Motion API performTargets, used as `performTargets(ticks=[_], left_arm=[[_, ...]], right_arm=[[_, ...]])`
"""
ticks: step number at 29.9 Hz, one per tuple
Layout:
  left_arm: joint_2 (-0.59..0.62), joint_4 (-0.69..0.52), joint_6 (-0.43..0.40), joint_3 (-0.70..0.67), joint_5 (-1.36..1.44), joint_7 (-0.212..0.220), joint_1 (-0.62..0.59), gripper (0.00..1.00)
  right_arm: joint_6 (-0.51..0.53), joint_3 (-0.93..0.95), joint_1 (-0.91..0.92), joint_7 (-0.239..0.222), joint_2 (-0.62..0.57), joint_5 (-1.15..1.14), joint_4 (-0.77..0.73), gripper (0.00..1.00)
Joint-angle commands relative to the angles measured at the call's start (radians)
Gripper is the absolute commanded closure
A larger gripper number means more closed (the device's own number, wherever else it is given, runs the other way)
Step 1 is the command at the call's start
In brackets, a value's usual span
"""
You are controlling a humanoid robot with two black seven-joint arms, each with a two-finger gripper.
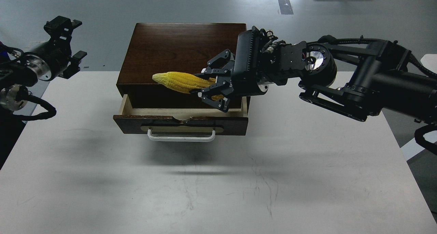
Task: Put corn in drawer with both arms
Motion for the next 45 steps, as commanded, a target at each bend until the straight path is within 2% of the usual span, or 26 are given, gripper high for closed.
performTargets(ticks=[1, 4, 8, 13, 18, 23, 27, 28, 30, 32, 33, 35, 36, 38, 40, 45], left_arm=[[0.006, 0.000, -0.002, 0.000, 0.000, 0.000, 0.000, 0.02], [0.012, -0.001, -0.011, -0.001, -0.002, -0.002, -0.001, 0.02], [0.032, -0.008, -0.075, -0.011, -0.009, 0.001, -0.001, 0.02], [0.026, -0.008, -0.083, -0.012, -0.014, 0.000, -0.003, 0.02], [0.023, -0.008, -0.082, -0.012, -0.014, -0.002, -0.001, 0.01], [0.020, -0.008, -0.088, -0.012, -0.015, -0.002, -0.001, 0.02], [0.020, -0.011, -0.094, -0.014, -0.015, -0.003, -0.001, 0.02], [0.020, -0.011, -0.094, -0.014, -0.015, -0.003, -0.001, 0.02], [0.018, -0.012, -0.094, -0.012, -0.015, -0.002, -0.001, 0.02], [0.016, -0.012, -0.097, -0.014, -0.015, -0.002, -0.001, 0.02], [0.013, -0.012, -0.109, -0.014, -0.015, -0.002, -0.001, 0.02], [0.013, -0.012, -0.126, -0.014, -0.015, -0.002, -0.001, 0.02], [0.013, -0.012, -0.143, -0.014, -0.015, -0.002, -0.001, 0.02], [0.013, -0.012, -0.164, -0.015, -0.015, -0.003, -0.001, 0.02], [0.012, -0.012, -0.175, -0.018, -0.015, -0.003, -0.001, 0.02], [0.004, -0.012, -0.203, -0.037, -0.017, -0.002, -0.001, 0.02]], right_arm=[[-0.016, 0.005, -0.006, -0.008, 0.013, 0.007, -0.003, 0.05], [-0.026, 0.011, -0.006, -0.029, 0.014, 0.010, -0.006, 0.02], [-0.048, 0.013, -0.014, -0.035, 0.014, 0.026, -0.006, 0.02], [-0.085, 0.046, -0.020, -0.038, 0.011, 0.049, -0.009, 0.01], [-0.117, 0.138, -0.052, -0.040, 0.014, 0.196, -0.012, 0.00], [-0.125, 0.212, -0.061, -0.083, 0.010, 0.354, -0.014, 0.00], [-0.119, 0.295, -0.110, -0.187, -0.019, 0.666, -0.044, 0.00], [-0.119, 0.295, -0.111, -0.187, -0.020, 0.667, -0.044, 0.00], [-0.109, 0.328, -0.140, -0.234, -0.059, 0.891, -0.101, 0.00], [-0.096, 0.324, -0.150, -0.262, -0.091, 1.100, -0.168, 0.00], [-0.065, 0.316, -0.157, -0.285, -0.121, 1.259, -0.211, 0.00], [-0.019, 0.306, -0.172, -0.322, -0.147, 1.422, -0.259, 0.00], [0.033, 0.295, -0.192, -0.368, -0.173, 1.571, -0.311, 0.00], [0.091, 0.292, -0.225, -0.420, -0.185, 1.741, -0.395, 0.00], [0.139, 0.302, -0.270, -0.437, -0.191, 1.862, -0.445, 0.00], [0.236, 0.327, -0.350, -0.442, -0.227, 2.021, -0.449, 0.00]])
